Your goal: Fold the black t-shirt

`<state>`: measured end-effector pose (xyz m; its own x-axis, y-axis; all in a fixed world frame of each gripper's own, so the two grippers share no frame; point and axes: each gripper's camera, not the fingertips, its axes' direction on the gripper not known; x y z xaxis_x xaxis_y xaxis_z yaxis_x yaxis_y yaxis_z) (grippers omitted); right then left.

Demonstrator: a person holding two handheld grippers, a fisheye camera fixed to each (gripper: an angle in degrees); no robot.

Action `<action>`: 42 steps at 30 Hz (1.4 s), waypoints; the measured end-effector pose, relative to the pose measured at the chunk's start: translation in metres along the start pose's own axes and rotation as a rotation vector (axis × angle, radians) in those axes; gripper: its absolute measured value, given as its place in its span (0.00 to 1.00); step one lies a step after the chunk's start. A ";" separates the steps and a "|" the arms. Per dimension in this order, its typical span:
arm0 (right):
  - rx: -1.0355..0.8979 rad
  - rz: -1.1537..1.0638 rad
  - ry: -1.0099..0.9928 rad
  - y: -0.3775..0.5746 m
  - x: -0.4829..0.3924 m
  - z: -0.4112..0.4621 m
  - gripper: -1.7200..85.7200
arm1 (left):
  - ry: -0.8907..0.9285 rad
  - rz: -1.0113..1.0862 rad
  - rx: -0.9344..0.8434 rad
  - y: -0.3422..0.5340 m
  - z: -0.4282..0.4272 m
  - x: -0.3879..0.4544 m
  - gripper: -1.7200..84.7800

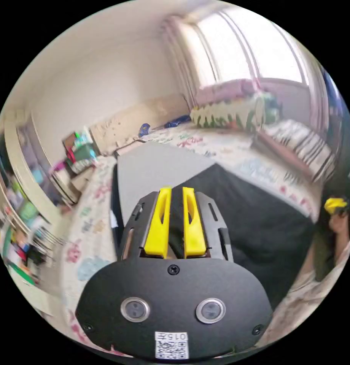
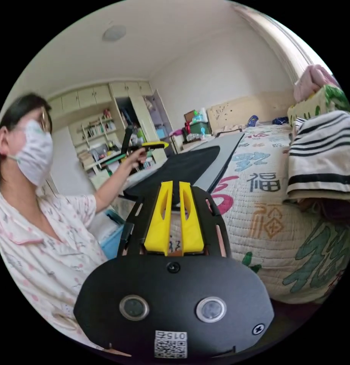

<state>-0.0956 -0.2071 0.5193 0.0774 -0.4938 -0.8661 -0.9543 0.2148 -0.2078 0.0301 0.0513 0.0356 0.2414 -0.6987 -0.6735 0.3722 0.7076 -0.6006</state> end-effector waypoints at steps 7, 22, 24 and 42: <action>-0.023 0.119 -0.048 0.004 0.145 0.013 0.11 | 0.202 -0.447 -0.176 -0.109 0.027 -0.113 0.16; -0.204 0.431 -0.059 0.119 0.467 0.219 0.14 | 0.424 -0.583 -0.193 -0.282 -0.013 -0.114 0.21; -0.240 0.414 0.000 0.135 0.492 0.251 0.14 | 0.427 -0.612 -0.190 -0.297 -0.019 -0.113 0.19; -0.439 0.314 0.213 0.343 0.672 0.503 0.15 | 0.545 -0.681 -0.199 -0.392 -0.045 -0.071 0.13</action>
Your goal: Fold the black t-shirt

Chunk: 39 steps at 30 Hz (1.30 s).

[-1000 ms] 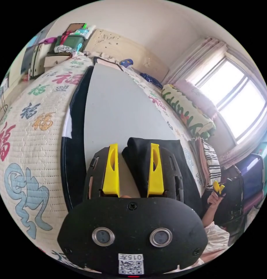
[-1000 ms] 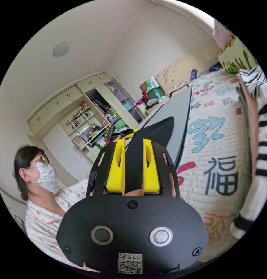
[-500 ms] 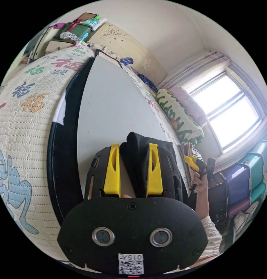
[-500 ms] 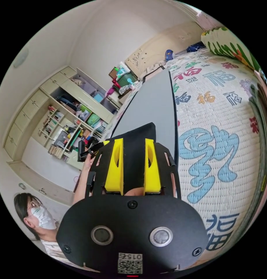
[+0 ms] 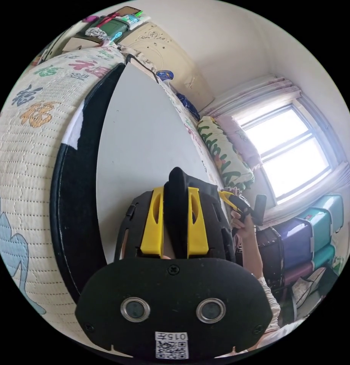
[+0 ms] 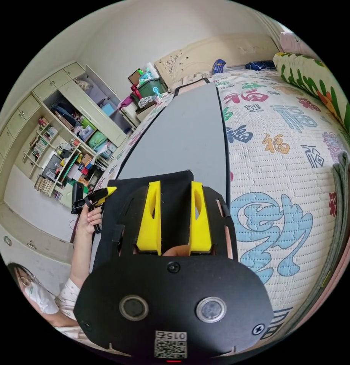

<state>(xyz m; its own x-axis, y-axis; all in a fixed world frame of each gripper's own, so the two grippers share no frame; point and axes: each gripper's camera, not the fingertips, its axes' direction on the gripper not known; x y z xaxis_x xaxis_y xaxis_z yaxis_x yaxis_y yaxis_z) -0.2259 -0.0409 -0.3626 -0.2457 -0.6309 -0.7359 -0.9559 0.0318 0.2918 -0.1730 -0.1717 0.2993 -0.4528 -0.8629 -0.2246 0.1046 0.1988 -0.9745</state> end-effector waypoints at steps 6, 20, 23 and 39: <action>-0.040 0.023 0.003 0.002 0.030 0.088 0.13 | 0.024 -0.015 -0.021 0.008 0.015 0.013 0.10; -0.042 -0.017 0.078 -0.058 -0.041 0.218 0.17 | -0.035 0.017 -0.009 0.078 0.051 0.014 0.09; -0.062 -0.021 0.064 -0.084 -0.065 0.248 0.17 | -0.031 0.013 -0.008 0.101 0.058 0.003 0.09; 0.340 -0.308 0.072 -0.202 -0.380 0.108 0.06 | -0.045 0.330 0.237 0.298 0.037 -0.012 0.08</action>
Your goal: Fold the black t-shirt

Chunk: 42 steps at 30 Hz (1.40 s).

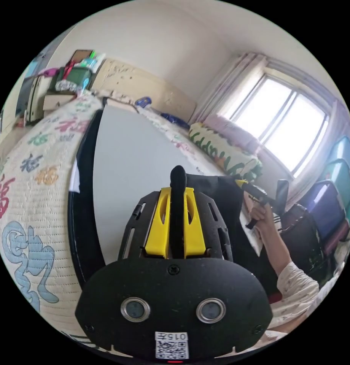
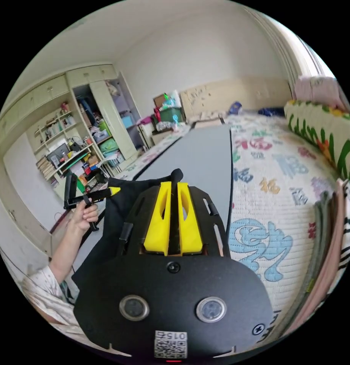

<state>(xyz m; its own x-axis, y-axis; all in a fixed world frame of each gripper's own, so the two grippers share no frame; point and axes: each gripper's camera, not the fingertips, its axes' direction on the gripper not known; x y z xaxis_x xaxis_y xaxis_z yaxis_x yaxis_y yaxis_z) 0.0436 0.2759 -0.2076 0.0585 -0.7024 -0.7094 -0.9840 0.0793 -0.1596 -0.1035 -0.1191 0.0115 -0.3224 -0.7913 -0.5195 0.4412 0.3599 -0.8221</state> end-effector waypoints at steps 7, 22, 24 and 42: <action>0.316 -0.143 0.010 -0.118 -0.123 -0.230 0.06 | 0.168 0.347 0.220 0.102 -0.099 0.108 0.07; 0.582 -0.297 0.445 -0.339 -0.257 -0.514 0.05 | 0.434 0.584 0.293 0.269 -0.092 0.207 0.07; 0.588 -0.303 0.512 -0.370 -0.253 -0.532 0.05 | 0.486 0.585 0.292 0.275 -0.073 0.212 0.07; 0.135 -0.056 0.993 -0.695 0.205 -0.265 0.06 | 0.326 0.349 0.010 0.236 0.321 0.162 0.05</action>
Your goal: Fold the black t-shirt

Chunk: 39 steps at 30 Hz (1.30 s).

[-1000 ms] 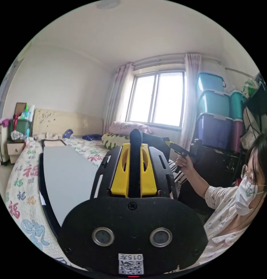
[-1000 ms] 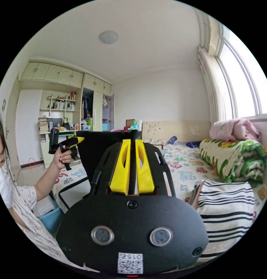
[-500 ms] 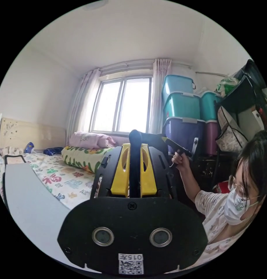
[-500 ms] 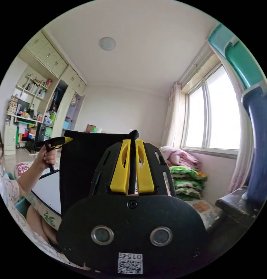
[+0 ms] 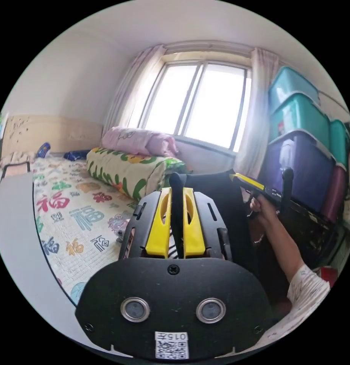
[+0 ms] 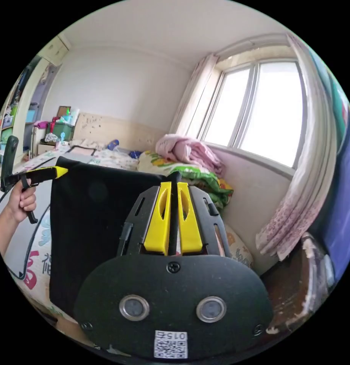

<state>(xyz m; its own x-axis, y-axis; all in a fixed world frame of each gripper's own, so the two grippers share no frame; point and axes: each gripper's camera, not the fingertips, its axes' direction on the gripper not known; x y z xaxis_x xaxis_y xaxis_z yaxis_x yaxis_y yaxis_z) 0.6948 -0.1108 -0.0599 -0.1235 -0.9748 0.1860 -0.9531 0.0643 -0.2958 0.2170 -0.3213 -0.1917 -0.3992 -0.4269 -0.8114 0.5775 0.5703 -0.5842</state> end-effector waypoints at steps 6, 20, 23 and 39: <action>-0.185 -0.112 0.108 -0.005 -0.069 0.184 0.06 | -0.021 -0.111 -0.120 0.021 0.092 -0.094 0.04; -0.198 -0.130 0.198 -0.048 -0.115 0.086 0.05 | -0.249 -0.106 -0.126 -0.008 0.074 -0.158 0.08; 0.116 -0.194 0.187 -0.045 -0.137 -0.084 0.02 | -0.367 -0.004 0.011 -0.026 -0.004 -0.145 0.09; 0.678 -0.277 -0.536 0.301 -0.411 -0.749 0.01 | -1.100 0.158 0.444 0.158 -0.530 -0.061 0.17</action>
<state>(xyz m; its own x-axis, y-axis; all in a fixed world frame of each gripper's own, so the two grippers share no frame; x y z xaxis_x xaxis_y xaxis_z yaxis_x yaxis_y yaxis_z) 0.2514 0.4692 0.4761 0.3928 -0.9163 -0.0779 -0.5411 -0.1618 -0.8253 -0.0452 0.1670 -0.2442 0.3966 -0.8689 -0.2961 0.8471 0.4707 -0.2465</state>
